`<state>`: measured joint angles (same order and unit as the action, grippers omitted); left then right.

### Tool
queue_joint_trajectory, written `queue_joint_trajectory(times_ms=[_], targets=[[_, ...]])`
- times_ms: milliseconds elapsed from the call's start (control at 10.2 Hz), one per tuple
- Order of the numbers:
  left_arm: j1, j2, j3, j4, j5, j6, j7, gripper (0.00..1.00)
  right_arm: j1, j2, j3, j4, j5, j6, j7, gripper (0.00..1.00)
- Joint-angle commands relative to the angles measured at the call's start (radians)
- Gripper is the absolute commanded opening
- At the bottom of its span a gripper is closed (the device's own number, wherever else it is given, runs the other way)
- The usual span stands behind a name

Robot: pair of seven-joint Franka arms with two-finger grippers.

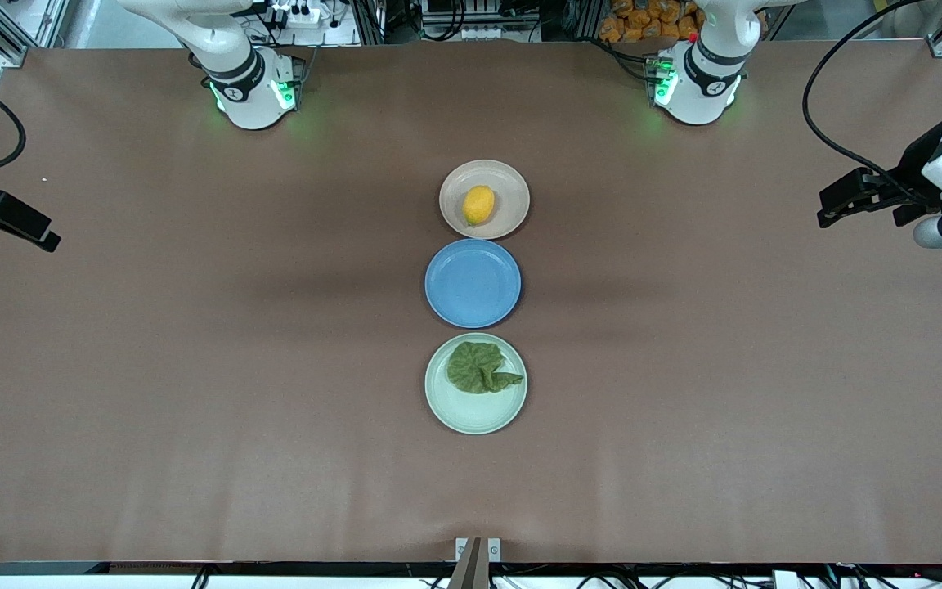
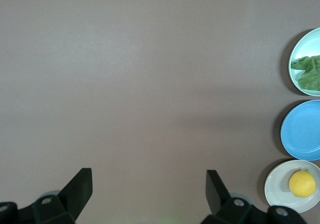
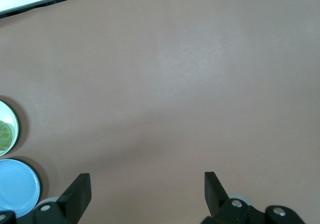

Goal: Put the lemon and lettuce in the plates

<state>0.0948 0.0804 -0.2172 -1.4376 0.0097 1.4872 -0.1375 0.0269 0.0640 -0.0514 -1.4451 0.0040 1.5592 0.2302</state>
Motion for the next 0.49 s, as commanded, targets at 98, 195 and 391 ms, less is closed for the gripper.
queue_joint_trajectory(times_ms=[98,195,391], targets=[[0.006,-0.011,0.002,0.016,0.003,-0.01,0.026,1.0,0.019,-0.027,-0.013,-0.032,0.013,0.016,-0.005,1.0],[0.006,-0.011,0.002,0.016,0.003,-0.008,0.026,1.0,0.019,-0.027,-0.013,-0.032,0.014,0.016,-0.005,1.0],[0.006,-0.011,0.002,0.017,0.003,-0.008,0.026,1.0,0.019,-0.027,-0.013,-0.031,0.014,0.018,-0.008,1.0]])
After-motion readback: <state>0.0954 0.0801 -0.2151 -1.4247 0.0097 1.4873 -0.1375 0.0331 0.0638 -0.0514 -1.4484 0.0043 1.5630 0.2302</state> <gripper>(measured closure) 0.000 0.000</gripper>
